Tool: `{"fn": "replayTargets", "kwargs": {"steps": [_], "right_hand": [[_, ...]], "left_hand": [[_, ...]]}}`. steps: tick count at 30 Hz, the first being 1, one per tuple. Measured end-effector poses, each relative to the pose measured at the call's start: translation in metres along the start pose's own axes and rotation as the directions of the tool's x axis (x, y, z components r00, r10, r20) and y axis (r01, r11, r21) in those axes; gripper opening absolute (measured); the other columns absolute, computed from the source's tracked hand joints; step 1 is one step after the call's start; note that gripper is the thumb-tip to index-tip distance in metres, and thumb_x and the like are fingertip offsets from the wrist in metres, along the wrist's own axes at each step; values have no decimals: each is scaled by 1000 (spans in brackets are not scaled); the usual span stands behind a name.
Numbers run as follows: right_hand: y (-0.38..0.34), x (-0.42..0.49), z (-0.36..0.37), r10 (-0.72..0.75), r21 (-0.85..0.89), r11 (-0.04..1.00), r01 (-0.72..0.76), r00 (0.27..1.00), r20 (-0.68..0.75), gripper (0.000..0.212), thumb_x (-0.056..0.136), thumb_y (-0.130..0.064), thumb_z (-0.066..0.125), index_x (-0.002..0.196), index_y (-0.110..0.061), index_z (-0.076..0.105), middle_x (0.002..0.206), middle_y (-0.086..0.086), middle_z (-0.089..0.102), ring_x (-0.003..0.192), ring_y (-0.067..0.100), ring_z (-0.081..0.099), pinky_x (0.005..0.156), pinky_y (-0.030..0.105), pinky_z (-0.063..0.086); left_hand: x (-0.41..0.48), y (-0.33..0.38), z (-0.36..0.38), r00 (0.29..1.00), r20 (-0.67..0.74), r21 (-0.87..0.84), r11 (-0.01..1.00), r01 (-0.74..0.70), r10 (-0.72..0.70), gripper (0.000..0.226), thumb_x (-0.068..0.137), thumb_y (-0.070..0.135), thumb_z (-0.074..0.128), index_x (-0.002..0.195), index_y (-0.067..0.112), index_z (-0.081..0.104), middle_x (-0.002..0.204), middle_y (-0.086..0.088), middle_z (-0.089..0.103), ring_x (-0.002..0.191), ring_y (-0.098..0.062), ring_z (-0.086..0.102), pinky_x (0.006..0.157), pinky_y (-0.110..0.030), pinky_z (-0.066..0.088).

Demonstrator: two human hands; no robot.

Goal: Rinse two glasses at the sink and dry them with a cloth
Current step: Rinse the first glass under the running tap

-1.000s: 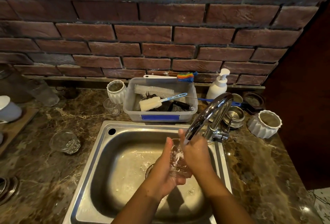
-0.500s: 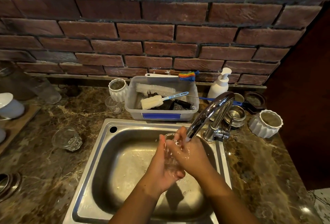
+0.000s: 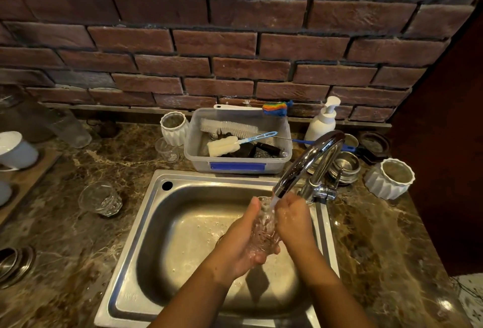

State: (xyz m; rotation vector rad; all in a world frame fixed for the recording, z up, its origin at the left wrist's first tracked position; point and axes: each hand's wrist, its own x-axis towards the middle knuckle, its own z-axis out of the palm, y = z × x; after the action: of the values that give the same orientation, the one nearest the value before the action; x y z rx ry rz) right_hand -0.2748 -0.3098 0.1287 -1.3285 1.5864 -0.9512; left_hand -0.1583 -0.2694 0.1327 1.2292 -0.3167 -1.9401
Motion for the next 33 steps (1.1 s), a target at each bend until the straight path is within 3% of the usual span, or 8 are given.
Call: {"fn": "replayTargets", "kwargs": {"steps": [3,5,9,13,17,22,25,33], "right_hand": [[-5,-9,2,-79,-93,992,88,993,91,24,98,-34,55,78,-24,61,71,-5,64,66,12,64,57,26,49],[-10,-14,3,-113,-190,972,139,984,139,31,93,-54,56,73,-30,57,68,-10,61,64,0,61,58,21,48],[-10,-3,-2,-51,-47,997,55,996,73,22,97,-34,57,76,-29,63,64,-3,64,59,12,62,55,36,50],[-10,-14,3,-90,-218,966,142,968,233,30,90,-57,56,87,-28,61,77,-8,64,71,4,64,64,30,54],[-14,2,-5,17,-66,998,-14,998,53,29,98,-19,55,72,-23,66,67,-2,68,64,12,65,60,27,46],[-27,-14,3,-187,-287,932,223,971,148,28,93,-49,58,104,-25,67,93,-5,65,87,7,63,77,31,55],[-31,0,-6,-96,-202,972,119,988,119,29,95,-46,56,81,-22,65,75,1,69,73,15,67,73,40,58],[-6,-18,5,-139,-91,984,153,979,147,30,93,-49,56,111,-26,61,93,-3,67,85,6,66,72,28,55]], "left_hand": [[4,-2,0,1000,-21,-67,998,18,-20,60,89,66,56,114,15,74,93,-13,70,63,-18,61,43,-20,34],[6,-3,0,999,-33,-60,998,-15,13,55,91,65,54,110,19,76,91,-12,73,62,-16,61,43,-20,33],[0,-3,1,999,32,-170,984,48,-43,52,92,60,54,100,17,81,88,-13,72,58,-18,63,38,-17,28],[8,-12,-7,997,-38,-225,973,58,-68,62,87,63,61,123,14,69,102,-17,70,64,-19,62,39,-19,32],[5,-8,-2,992,69,-204,971,121,-109,62,89,64,57,117,11,72,91,-15,68,63,-24,62,36,-19,33],[7,-3,4,997,9,-301,951,72,-72,57,90,60,58,115,11,73,103,-16,75,78,-25,71,57,-30,51],[5,-6,1,995,5,-202,975,96,-97,61,88,65,57,109,11,76,99,-16,71,78,-25,65,61,-31,46],[11,-5,-3,995,-70,-169,984,53,-66,61,85,64,63,106,10,79,104,-15,76,94,-29,70,84,-38,52]]}}
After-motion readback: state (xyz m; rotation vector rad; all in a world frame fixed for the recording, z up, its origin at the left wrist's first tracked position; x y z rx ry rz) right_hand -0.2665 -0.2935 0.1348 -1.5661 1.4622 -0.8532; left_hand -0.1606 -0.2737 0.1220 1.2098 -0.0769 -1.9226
